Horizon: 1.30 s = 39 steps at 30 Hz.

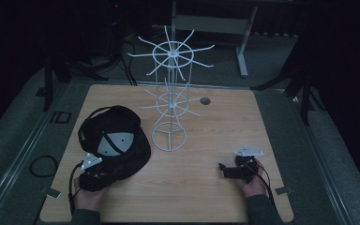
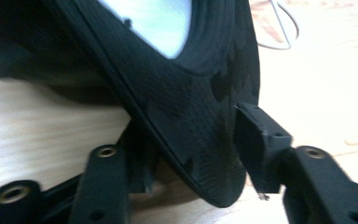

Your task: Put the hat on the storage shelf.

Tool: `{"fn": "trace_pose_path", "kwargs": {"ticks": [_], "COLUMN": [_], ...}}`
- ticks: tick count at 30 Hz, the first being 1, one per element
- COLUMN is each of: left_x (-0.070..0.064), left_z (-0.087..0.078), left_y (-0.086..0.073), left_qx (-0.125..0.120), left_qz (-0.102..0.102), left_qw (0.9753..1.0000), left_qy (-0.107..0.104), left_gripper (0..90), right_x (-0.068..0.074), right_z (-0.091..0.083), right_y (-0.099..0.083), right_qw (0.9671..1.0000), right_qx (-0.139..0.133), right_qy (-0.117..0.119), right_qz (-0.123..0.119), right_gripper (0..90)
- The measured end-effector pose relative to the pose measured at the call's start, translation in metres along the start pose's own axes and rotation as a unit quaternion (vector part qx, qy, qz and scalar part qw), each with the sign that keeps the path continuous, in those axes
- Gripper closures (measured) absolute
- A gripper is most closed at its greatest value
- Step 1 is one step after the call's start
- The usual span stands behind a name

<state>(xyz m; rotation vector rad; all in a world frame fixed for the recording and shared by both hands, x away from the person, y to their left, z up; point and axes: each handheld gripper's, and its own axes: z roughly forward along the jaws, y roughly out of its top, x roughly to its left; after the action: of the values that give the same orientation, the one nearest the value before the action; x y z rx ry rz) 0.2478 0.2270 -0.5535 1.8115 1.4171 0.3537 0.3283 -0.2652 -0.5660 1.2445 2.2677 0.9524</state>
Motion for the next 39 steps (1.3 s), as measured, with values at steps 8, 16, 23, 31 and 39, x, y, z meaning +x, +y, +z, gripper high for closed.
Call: {"fn": "trace_pose_path", "kwargs": {"ticks": [8,16,23,31,39], "left_x": [-0.003,-0.001,0.002,0.006,0.007], "left_z": [0.016,0.010,0.000,-0.009,-0.017], "left_y": [0.009,0.015,0.022,0.026,0.032], "left_qx": [0.016,-0.004,-0.017,-0.017,-0.032], "left_qz": [-0.001,-0.006,-0.015,-0.023,-0.024], "left_qw": [0.9997,0.9989,0.9978,0.9982,0.9983], "left_qy": [-0.017,-0.047,-0.062,-0.052,-0.042], "left_gripper": [47.6,68.1,74.1,78.5,86.4], "right_x": [0.000,0.000,0.000,0.000,0.000], "right_z": [0.000,0.000,0.000,0.000,0.000], "right_y": [0.000,0.000,0.000,0.000,0.000], "right_qw": [1.0000,1.0000,1.0000,1.0000,1.0000], "right_qx": [0.000,0.000,0.000,0.000,0.000], "right_qy": [0.000,0.000,0.000,0.000,0.000], "right_qz": [0.000,0.000,0.000,0.000,0.000], "right_gripper": [11.3,11.3,11.3,11.3,11.3]}}
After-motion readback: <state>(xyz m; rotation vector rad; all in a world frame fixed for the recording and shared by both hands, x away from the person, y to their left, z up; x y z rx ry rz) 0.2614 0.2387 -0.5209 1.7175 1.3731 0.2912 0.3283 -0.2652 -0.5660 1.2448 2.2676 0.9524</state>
